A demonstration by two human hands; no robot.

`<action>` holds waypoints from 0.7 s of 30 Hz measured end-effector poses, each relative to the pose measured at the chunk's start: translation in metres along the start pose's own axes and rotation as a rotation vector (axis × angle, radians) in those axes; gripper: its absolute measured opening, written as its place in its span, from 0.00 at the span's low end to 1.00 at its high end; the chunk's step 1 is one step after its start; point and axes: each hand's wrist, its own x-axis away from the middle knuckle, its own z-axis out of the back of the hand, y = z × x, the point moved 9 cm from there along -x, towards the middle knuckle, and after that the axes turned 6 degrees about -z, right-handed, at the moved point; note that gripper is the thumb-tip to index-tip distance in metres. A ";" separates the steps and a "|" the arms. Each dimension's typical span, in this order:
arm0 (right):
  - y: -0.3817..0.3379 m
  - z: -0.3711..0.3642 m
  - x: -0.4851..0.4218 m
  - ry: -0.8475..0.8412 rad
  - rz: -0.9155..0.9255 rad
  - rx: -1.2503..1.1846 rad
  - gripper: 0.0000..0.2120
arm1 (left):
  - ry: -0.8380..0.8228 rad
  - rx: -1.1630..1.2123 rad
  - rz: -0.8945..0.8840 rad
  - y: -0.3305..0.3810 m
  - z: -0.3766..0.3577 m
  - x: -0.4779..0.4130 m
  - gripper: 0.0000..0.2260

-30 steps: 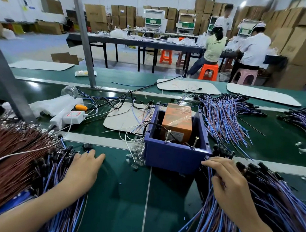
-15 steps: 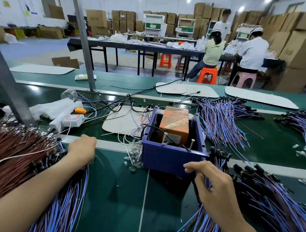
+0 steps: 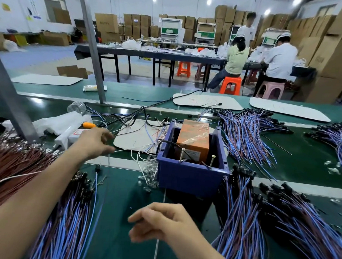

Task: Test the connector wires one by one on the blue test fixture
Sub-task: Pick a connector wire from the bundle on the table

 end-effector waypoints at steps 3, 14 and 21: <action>-0.002 -0.019 -0.012 -0.057 -0.113 -0.238 0.22 | 0.075 0.400 -0.232 0.075 0.028 0.029 0.14; -0.078 0.083 0.042 0.497 0.258 -0.994 0.24 | -0.213 0.455 -1.023 0.167 0.026 0.161 0.06; -0.107 0.144 0.094 0.809 0.596 -0.884 0.21 | -0.240 0.496 -0.821 0.109 0.005 0.149 0.07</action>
